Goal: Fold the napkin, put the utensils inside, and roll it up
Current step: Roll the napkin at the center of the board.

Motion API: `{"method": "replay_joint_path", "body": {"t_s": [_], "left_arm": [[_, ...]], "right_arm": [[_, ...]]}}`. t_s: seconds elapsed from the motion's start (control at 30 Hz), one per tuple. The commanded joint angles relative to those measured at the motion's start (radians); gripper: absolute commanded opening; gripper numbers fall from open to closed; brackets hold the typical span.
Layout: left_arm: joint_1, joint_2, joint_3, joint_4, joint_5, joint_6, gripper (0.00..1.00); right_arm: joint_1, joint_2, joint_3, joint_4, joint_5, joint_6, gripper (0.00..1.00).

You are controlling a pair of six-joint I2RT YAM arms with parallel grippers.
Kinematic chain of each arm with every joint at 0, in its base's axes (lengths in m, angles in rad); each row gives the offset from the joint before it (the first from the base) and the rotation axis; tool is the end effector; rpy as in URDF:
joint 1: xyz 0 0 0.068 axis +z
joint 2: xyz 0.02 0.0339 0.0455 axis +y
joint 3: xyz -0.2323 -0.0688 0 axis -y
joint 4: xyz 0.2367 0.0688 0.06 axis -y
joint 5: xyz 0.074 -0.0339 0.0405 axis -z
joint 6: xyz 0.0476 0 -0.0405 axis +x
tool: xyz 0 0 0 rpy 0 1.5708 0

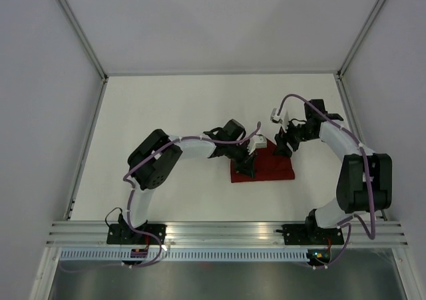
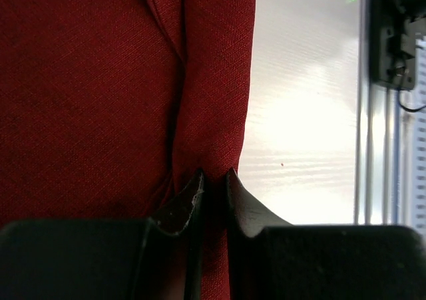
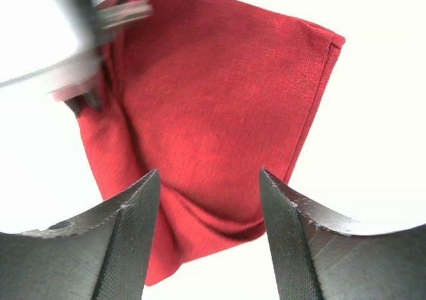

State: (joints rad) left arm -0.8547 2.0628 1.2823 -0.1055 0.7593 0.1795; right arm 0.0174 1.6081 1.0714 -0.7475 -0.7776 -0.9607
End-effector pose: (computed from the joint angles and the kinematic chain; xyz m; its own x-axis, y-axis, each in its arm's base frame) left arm 0.2436 -0.3299 0.1103 -0.3516 0.6013 -0.7175 0.9104 0.0410 -0.4117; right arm 0.2926 0.0385 0.1727 -0.3768 -0.5907 -0.7135 -0.9068 0.3926 0.1539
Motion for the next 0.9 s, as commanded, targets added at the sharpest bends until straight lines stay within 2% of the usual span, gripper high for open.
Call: {"method": "replay_joint_path", "body": {"t_s": [0.0, 0.2, 0.33, 0.5, 0.73, 0.87], "left_arm": [[0.032, 0.085, 0.002, -0.171, 0.133, -0.087, 0.02], [0.066, 0.166, 0.063, -0.189, 0.251, -0.169, 0.02], [0.077, 0.217, 0.113, -0.224, 0.281, -0.204, 0.02], [0.083, 0.25, 0.141, -0.244, 0.302, -0.225, 0.02], [0.086, 0.26, 0.161, -0.257, 0.304, -0.241, 0.02], [0.088, 0.252, 0.163, -0.261, 0.287, -0.238, 0.06]], "right_arm": [[0.006, -0.152, -0.086, 0.042, -0.009, -0.052, 0.68], [0.053, -0.328, -0.293, 0.118, 0.035, -0.125, 0.71], [0.174, -0.427, -0.444, 0.239, 0.122, -0.082, 0.72], [0.297, -0.516, -0.545, 0.387, 0.233, -0.024, 0.74], [0.388, -0.482, -0.57, 0.421, 0.265, -0.001, 0.74], [0.398, -0.433, -0.564, 0.421, 0.267, 0.002, 0.68]]}}
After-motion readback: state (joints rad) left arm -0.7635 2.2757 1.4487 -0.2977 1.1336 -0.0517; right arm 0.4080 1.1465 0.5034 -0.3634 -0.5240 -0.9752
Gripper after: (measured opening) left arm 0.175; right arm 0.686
